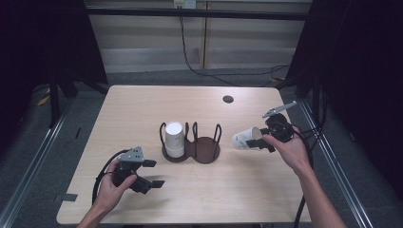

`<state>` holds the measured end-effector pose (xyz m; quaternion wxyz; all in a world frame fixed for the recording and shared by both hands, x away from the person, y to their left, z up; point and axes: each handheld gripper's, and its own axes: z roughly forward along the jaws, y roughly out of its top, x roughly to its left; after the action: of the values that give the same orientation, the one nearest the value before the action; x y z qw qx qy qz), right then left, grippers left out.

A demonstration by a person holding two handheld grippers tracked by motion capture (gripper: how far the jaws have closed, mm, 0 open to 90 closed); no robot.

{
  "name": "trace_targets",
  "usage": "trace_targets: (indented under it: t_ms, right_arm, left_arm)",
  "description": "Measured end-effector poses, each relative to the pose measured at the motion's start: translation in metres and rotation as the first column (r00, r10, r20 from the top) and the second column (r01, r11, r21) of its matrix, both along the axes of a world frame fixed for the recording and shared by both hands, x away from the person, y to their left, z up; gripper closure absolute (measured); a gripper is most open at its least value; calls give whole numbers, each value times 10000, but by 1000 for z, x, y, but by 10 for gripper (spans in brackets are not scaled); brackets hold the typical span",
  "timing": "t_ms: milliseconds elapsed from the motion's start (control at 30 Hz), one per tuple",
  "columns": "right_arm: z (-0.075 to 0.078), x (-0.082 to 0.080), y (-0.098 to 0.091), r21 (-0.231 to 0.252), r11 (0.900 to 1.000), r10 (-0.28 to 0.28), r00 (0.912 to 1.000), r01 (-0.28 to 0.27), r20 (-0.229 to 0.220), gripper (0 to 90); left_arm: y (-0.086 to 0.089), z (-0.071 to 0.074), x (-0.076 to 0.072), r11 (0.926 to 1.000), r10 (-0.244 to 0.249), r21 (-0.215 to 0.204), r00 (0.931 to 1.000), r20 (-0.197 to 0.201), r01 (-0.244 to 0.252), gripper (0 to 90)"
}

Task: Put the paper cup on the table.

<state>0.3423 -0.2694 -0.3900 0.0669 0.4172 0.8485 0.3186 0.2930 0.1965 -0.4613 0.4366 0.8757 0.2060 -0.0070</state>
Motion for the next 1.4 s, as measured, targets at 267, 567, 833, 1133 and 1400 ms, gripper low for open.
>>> trace_targets:
  t_ms: [267,567,833,1133,1400]
  right_arm:
    - [-3,12,-2,-694,9974,-233,9984,198,-512,282]
    - [-11,26,1,-1598,9866,-531,9919,342,-1155,273]
    - [-17,37,2,-2200,9749,-731,9837,357,-1643,268]
    - [-27,47,6,-2737,9614,-875,9742,280,-2079,247]
    - [-27,54,22,-3016,9533,-776,9786,168,-1907,234]
  left_arm:
    - [1,-2,1,9999,100,72,9999,-23,-99,162]
    - [7,0,1,9996,298,-26,9996,-26,-298,162]
    - [9,-1,0,9998,177,7,9998,105,-177,162]
    - [9,-2,2,9998,221,5,9997,91,-221,162]
    - [10,-3,2,9998,188,-75,9998,72,-187,162]
